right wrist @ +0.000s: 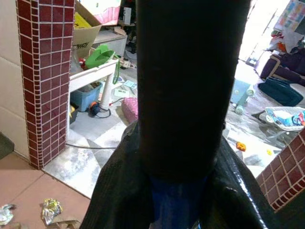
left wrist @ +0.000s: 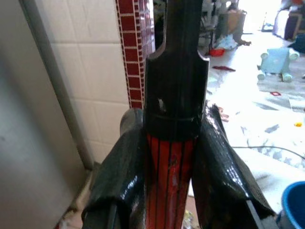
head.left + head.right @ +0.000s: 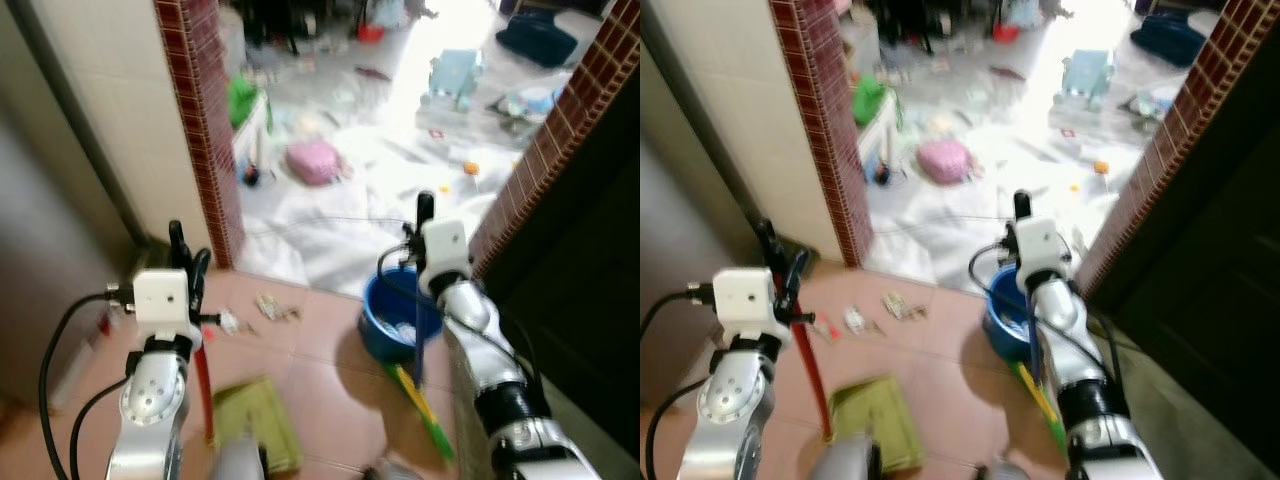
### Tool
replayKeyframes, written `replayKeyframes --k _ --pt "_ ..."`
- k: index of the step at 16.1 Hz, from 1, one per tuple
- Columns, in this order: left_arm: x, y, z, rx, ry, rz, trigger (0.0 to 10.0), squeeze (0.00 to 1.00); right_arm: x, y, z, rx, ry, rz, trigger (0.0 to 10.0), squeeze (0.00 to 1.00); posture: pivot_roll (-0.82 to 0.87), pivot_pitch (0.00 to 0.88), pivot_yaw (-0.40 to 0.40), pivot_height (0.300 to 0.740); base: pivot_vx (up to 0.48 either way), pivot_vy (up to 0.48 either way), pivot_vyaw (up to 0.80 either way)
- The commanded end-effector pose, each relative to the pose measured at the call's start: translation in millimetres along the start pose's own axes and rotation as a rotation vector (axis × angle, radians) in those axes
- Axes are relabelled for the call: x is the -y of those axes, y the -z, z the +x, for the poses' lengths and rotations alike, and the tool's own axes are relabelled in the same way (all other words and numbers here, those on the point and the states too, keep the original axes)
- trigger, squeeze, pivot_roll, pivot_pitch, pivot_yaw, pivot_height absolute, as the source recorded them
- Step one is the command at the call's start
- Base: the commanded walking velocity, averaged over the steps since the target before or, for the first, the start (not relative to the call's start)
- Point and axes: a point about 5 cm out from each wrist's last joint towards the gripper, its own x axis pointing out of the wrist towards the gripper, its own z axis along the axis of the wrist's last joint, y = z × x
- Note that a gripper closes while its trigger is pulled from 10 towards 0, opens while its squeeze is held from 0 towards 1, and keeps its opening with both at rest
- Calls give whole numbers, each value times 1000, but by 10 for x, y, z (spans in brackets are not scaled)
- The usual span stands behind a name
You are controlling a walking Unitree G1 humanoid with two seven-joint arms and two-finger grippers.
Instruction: Sweep floor
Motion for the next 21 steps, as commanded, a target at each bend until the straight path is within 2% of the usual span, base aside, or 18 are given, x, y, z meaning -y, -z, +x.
replayKeyframes --k 1,7,10,19,21 --pt "15 -131 34 55 11 -15 10000 0 6 -145 54 56 11 -5 10000 0 6 0 -57 740 0 480 0" --pt "19 -141 24 46 30 -40 10000 0 -1 -155 57 48 25 3 10000 0 12 2 -51 740 0 480 0" --pt "55 -96 9 26 70 -53 10000 0 -29 -153 54 45 11 5 10000 0 16 8 -63 740 0 0 -208" --pt "91 -89 -20 12 82 -75 10000 0 -82 -187 73 55 -18 13 10000 0 17 21 -66 740 0 0 0" --pt "99 -95 -17 13 82 -72 10000 0 -126 -217 68 75 -75 -12 10000 0 16 22 -66 740 0 0 400"
